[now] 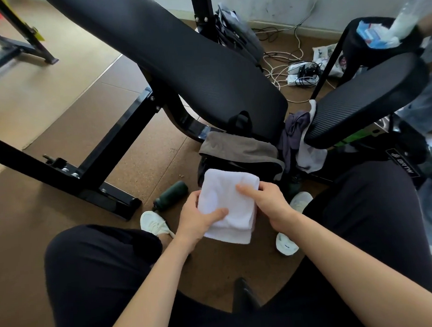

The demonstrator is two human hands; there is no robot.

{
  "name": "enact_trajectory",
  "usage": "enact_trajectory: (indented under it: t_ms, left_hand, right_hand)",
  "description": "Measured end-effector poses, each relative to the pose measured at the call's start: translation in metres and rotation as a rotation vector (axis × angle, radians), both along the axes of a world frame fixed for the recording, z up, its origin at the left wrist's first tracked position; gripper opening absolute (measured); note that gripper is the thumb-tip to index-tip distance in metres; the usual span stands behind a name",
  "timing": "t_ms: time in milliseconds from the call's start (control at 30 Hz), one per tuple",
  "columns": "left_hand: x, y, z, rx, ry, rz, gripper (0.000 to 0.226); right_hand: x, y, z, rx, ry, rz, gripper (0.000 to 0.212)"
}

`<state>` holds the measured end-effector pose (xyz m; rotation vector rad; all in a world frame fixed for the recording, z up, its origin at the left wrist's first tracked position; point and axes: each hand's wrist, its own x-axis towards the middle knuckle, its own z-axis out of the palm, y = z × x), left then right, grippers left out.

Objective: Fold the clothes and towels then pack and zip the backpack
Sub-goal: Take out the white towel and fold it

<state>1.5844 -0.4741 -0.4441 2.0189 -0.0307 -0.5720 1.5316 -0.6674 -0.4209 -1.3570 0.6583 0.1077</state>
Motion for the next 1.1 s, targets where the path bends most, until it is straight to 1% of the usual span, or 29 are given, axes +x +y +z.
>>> enact_trajectory:
  t_ms: [100,167,233,400,500,600,700,733,800,833,900,967,1000,1033,1100]
  left_hand:
    - [-0.002,-0.003,-0.002,0.151,-0.182,0.000,0.075]
    - [-0.006,-0.004,-0.001,0.235,-0.298,0.000,0.074]
    - [-0.010,-0.005,0.002,0.288,-0.443,-0.026,0.070]
    - [-0.014,-0.005,-0.005,0.257,-0.759,-0.188,0.056]
    - [-0.019,-0.010,-0.006,0.252,-0.845,-0.305,0.063]
    - [-0.029,-0.019,-0.002,0.273,-0.796,-0.455,0.077]
    - [-0.037,-0.026,-0.001,0.349,-0.777,-0.525,0.085]
    - [-0.038,-0.029,0.001,0.385,-0.792,-0.550,0.085]
    - [-0.039,-0.030,0.003,0.420,-0.795,-0.599,0.084]
    - [-0.038,-0.029,0.003,0.384,-0.761,-0.607,0.080]
    - [-0.033,-0.024,0.005,0.170,-0.588,-0.541,0.068]
    - [-0.027,-0.018,0.007,-0.076,-0.386,-0.380,0.055]
    - [-0.023,-0.016,0.009,-0.144,-0.324,-0.298,0.051]
    - [-0.018,-0.014,0.013,-0.183,-0.273,-0.235,0.051]
    - [-0.010,-0.012,0.020,-0.222,-0.140,-0.190,0.063]
  right_hand:
    - [0.001,0.001,-0.004,0.029,0.115,-0.030,0.030]
    - [0.003,0.002,-0.005,0.113,0.204,-0.057,0.039]
    - [0.004,0.003,-0.005,0.183,0.259,-0.090,0.043]
    - [0.003,0.004,-0.005,0.303,0.291,-0.121,0.045]
    - [0.003,0.003,-0.004,0.384,0.260,-0.138,0.044]
    - [0.005,0.003,-0.002,0.525,0.209,-0.159,0.054]
    - [0.003,0.000,-0.001,0.664,0.145,-0.115,0.068]
    - [0.002,0.000,0.002,0.677,0.115,-0.082,0.067]
    - [-0.001,0.000,0.005,0.656,0.075,-0.026,0.059]
    - [-0.002,0.000,0.003,0.611,0.084,-0.017,0.057]
    - [-0.003,0.002,0.000,0.482,0.107,-0.021,0.061]
    - [-0.003,0.003,-0.002,0.370,0.098,-0.023,0.061]
    - [-0.003,0.004,-0.002,0.336,0.084,-0.017,0.058]
    - [-0.003,0.004,-0.002,0.317,0.069,-0.022,0.052]
    - [-0.002,0.005,0.001,0.300,0.050,-0.023,0.041]
